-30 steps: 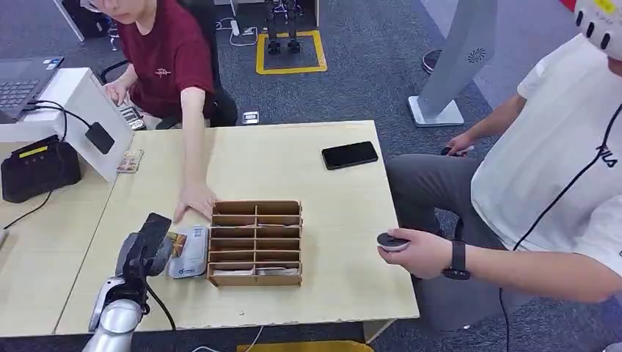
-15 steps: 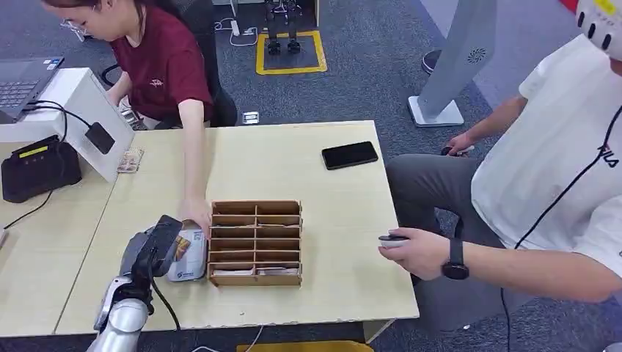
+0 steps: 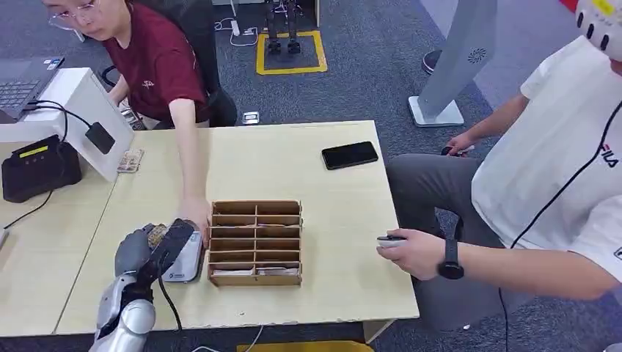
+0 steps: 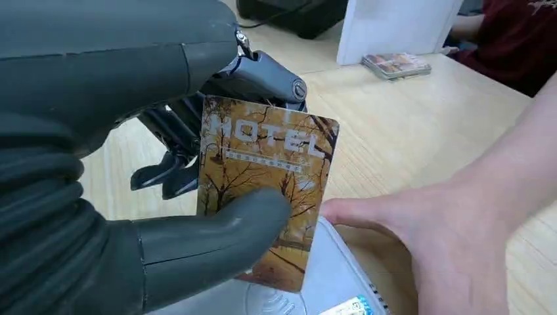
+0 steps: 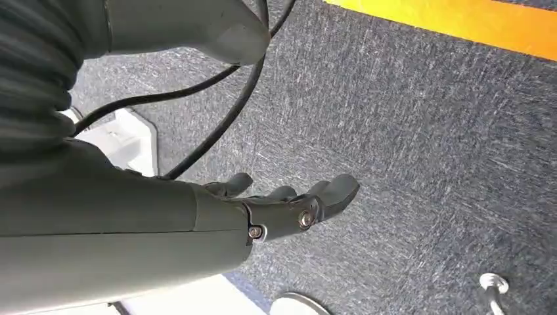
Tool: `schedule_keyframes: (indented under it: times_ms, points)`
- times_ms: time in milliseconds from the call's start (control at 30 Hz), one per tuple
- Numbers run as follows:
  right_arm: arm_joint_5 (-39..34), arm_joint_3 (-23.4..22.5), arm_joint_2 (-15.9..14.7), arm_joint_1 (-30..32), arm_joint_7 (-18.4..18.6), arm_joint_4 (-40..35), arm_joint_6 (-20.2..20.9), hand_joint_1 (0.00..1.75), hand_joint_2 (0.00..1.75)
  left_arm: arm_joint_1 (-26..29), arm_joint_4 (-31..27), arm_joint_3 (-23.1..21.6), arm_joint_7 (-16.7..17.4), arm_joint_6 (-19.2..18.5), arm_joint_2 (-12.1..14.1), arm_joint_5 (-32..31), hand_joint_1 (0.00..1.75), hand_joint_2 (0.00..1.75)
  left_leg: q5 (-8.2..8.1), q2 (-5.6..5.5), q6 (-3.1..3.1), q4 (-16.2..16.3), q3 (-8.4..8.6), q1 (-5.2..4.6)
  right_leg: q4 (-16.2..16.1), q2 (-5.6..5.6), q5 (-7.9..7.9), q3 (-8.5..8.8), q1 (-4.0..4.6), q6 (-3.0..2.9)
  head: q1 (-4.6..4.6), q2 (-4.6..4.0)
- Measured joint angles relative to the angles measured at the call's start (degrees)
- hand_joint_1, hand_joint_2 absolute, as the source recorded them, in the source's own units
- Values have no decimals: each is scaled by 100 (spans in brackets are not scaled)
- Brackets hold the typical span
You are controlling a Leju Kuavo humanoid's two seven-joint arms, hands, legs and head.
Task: Pass the card to the sensor for recognition and then transmit it.
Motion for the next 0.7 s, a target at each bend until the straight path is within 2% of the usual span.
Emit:
schedule_keyframes:
  times_ms: [467, 700]
  points:
    - [0, 149, 0, -32, -63, 0, -28, 0, 175, -105, 319, -13, -190, 181, -17, -328, 175, 175, 0, 0, 0, 0, 3, 0, 0, 0, 0, 3, 0, 0, 0, 0]
    - [0, 230, 0, -35, -68, 0, -44, 0, 175, -118, 443, -13, -236, 181, -37, -301, 175, 175, 0, 0, 0, 0, 5, 0, 0, -1, 0, 6, 0, 0, 0, 0]
